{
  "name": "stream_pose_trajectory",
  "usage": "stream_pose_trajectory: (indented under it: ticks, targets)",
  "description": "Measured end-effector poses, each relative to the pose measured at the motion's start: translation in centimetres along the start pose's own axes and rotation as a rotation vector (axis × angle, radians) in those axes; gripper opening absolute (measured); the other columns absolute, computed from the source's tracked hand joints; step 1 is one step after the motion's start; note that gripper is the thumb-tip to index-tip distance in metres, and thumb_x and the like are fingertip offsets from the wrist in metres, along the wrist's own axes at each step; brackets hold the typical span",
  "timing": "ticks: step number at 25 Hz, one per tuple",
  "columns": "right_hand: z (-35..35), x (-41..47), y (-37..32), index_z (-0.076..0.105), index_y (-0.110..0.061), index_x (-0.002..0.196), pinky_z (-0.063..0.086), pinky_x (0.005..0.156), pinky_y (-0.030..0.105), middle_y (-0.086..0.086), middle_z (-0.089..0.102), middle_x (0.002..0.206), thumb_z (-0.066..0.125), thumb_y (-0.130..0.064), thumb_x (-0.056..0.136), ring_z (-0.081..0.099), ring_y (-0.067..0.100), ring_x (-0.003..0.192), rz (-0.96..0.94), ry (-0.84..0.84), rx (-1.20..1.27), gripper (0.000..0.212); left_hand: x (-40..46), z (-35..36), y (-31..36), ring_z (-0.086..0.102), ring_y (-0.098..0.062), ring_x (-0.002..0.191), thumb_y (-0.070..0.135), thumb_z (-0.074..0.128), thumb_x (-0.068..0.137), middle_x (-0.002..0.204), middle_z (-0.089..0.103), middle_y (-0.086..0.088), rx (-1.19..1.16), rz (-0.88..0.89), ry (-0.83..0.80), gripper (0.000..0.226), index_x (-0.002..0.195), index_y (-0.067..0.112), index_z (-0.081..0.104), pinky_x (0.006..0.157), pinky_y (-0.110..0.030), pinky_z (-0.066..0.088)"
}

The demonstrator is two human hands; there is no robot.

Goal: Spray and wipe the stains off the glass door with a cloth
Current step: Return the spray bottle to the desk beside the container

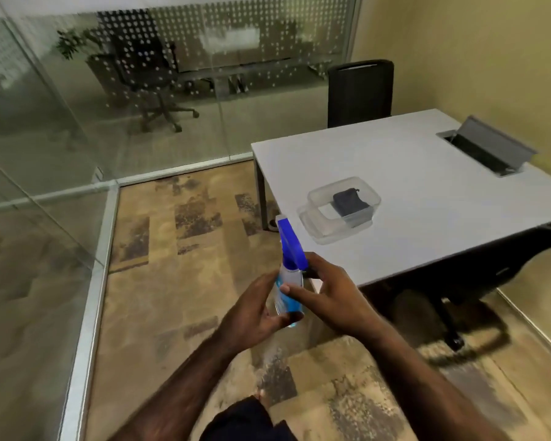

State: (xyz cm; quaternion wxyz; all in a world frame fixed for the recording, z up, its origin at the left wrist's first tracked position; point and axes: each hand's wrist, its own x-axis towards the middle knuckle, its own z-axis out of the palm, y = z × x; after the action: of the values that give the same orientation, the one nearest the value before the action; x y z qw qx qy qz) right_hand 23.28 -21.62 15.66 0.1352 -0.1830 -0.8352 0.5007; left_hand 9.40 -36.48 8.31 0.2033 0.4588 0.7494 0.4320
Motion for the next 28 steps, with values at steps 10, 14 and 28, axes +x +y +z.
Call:
stream_pose_trajectory:
  ticks: [10,14,28]
  targets:
    - [-6.8,11.3,8.6,0.062,-0.030,0.143,0.054,0.109,0.026,-0.015,0.071,0.139,0.079,-0.043,0.097,0.067,0.005,0.125,0.069,0.090,-0.025,0.050,16.9,4.6,-3.6,0.054,-0.016,0.145,0.060,0.084,0.082,0.158,0.052,0.011,-0.140,-0.042,-0.121,0.093,0.159,0.032,0.041,0.114,-0.051,0.053]
    - [-8.3,18.0,11.9,0.063,-0.021,0.145,0.056,0.113,0.039,-0.006,0.073,0.139,0.078,-0.040,0.099,0.068,0.014,0.124,0.097,0.063,-0.031,0.052,23.4,5.3,-5.8,0.057,-0.014,0.142,0.057,0.091,0.074,0.151,0.057,0.021,-0.266,-0.217,-0.145,0.096,0.155,0.029,0.046,0.114,-0.045,0.055]
    - [-8.8,31.0,18.8,0.061,-0.015,0.148,0.054,0.109,0.036,0.005,0.071,0.142,0.073,-0.033,0.103,0.065,0.019,0.120,0.188,-0.014,-0.044,0.049,36.9,6.1,-8.7,0.071,-0.023,0.109,0.037,0.039,0.114,0.126,0.072,-0.006,-0.948,-0.794,0.036,0.036,0.134,0.018,0.064,0.100,-0.051,0.056]
